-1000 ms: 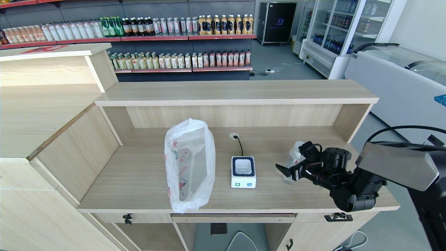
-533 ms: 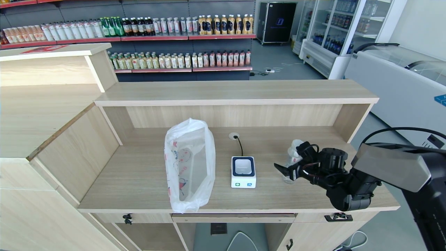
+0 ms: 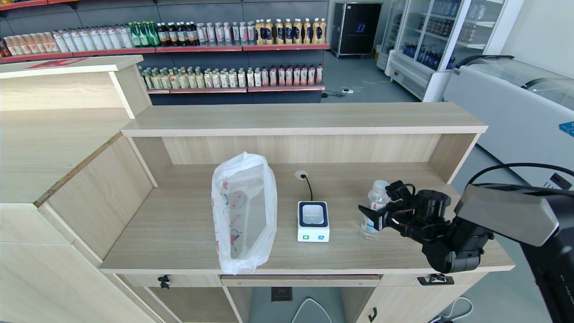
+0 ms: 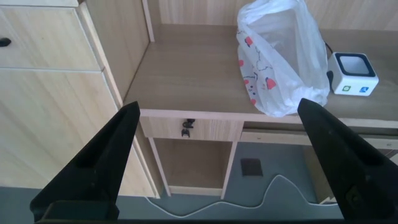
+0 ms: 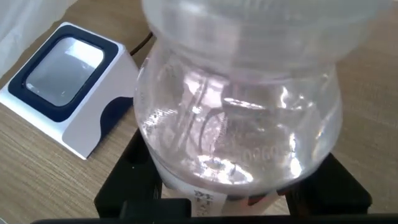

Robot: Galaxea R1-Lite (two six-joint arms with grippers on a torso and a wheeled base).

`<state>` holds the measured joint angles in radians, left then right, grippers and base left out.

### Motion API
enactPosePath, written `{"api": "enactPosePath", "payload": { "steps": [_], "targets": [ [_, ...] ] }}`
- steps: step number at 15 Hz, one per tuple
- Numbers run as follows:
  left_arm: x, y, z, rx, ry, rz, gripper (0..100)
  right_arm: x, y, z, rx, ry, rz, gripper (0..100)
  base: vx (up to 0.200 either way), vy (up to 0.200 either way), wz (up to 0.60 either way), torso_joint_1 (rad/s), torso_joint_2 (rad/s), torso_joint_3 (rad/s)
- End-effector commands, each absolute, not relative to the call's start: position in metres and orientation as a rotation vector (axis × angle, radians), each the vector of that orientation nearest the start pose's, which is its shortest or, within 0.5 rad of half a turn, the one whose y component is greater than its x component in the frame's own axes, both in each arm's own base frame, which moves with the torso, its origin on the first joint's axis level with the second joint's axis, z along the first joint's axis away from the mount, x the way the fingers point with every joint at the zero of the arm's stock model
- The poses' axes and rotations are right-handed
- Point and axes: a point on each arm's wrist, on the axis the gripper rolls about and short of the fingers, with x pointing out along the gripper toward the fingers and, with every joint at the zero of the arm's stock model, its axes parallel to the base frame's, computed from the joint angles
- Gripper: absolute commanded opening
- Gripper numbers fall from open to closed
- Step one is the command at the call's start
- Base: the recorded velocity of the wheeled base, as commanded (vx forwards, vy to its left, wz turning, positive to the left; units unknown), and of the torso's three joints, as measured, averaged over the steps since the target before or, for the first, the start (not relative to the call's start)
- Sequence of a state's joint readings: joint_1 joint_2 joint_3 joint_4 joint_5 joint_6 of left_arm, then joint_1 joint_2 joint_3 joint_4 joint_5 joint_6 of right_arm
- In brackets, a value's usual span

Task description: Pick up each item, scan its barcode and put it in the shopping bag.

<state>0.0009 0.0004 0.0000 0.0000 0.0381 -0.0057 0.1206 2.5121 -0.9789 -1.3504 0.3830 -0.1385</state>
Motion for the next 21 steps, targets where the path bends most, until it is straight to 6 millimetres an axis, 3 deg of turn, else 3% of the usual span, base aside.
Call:
{"api": "enactPosePath", "payload": {
  "steps": [1,3,5,9,11,12,15,18,21],
  "targets": [
    [-0.023,0.001,0.075,-0.008,0.000,0.040,100,0.411,0.059,0.013,-0.093,0.119,0.509,0,0.000,0.000,0.00,0.000,0.00,0.000],
    [-0.023,0.001,0.075,-0.006,0.000,0.040,100,0.395,0.054,0.038,-0.062,0.110,0.506,0,0.000,0.000,0.00,0.000,0.00,0.000],
    [-0.023,0.001,0.075,-0.008,0.000,0.040,100,0.371,0.052,0.083,0.079,0.080,0.510,0,0.000,0.000,0.00,0.000,0.00,0.000],
    [-0.023,0.001,0.075,-0.006,0.000,0.040,100,0.308,0.047,0.208,0.278,-0.034,0.642,0,0.000,0.000,0.00,0.000,0.00,0.000],
    [-0.023,0.001,0.075,-0.006,0.000,0.040,100,0.267,0.046,0.261,0.374,-0.076,0.776,0,0.000,0.000,0.00,0.000,0.00,0.000],
    [-0.023,0.001,0.075,-0.006,0.000,0.040,100,0.234,0.050,0.290,0.410,-0.077,0.847,0,0.000,0.000,0.00,0.000,0.00,0.000],
    [-0.023,0.001,0.075,-0.006,0.000,0.040,100,0.186,0.057,0.313,0.428,-0.066,0.959,0,0.000,0.000,0.00,0.000,0.00,0.000],
    [-0.023,0.001,0.075,-0.006,0.000,0.040,100,0.154,0.069,0.322,0.445,-0.053,1.074,0,0.000,0.000,0.00,0.000,0.00,0.000],
    [-0.023,0.001,0.075,-0.008,0.000,0.040,100,0.147,0.075,0.326,0.446,-0.056,1.124,0,0.000,0.000,0.00,0.000,0.00,0.000]
  ]
}}
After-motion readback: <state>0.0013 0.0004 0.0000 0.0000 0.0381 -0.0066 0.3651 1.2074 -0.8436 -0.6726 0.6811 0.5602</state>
